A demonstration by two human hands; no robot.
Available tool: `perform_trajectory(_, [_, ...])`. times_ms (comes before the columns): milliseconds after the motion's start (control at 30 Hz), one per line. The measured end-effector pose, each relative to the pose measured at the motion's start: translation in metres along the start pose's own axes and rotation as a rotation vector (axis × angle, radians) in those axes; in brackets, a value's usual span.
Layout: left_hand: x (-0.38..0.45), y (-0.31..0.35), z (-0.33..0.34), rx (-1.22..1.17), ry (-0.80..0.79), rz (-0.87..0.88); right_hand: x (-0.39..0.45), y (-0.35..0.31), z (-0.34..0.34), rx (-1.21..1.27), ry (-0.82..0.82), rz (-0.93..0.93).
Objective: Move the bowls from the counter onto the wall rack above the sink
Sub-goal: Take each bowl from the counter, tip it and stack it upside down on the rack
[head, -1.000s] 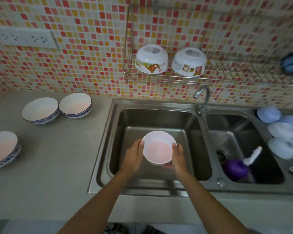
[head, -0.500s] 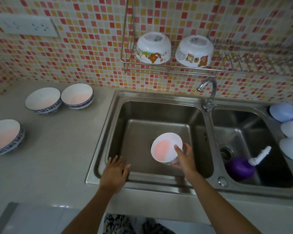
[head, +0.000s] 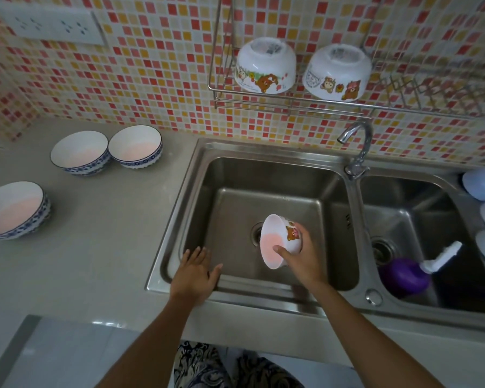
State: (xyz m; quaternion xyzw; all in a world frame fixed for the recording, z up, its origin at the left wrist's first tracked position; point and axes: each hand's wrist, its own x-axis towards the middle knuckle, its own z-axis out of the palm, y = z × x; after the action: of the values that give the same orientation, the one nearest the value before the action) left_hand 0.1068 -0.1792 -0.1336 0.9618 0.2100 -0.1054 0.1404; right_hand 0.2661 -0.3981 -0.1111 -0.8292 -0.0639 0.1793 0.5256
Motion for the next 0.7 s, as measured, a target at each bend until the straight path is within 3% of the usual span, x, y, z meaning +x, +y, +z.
perform_trajectory(367, [-0.002,-0.001,0.001,-0.022,0.02,0.014,-0.01,-0.002,0.005,-0.375,-0.03,-0.254])
perform_trajectory(567, [-0.003,-0.001,0.0,-0.042,0.038,0.013,-0.011,0.006,0.005,-0.854,-0.08,-0.571])
perform_trajectory(700, [-0.003,-0.001,0.001,-0.049,0.033,0.008,-0.014,0.009,0.0,-1.028,-0.137,-0.672])
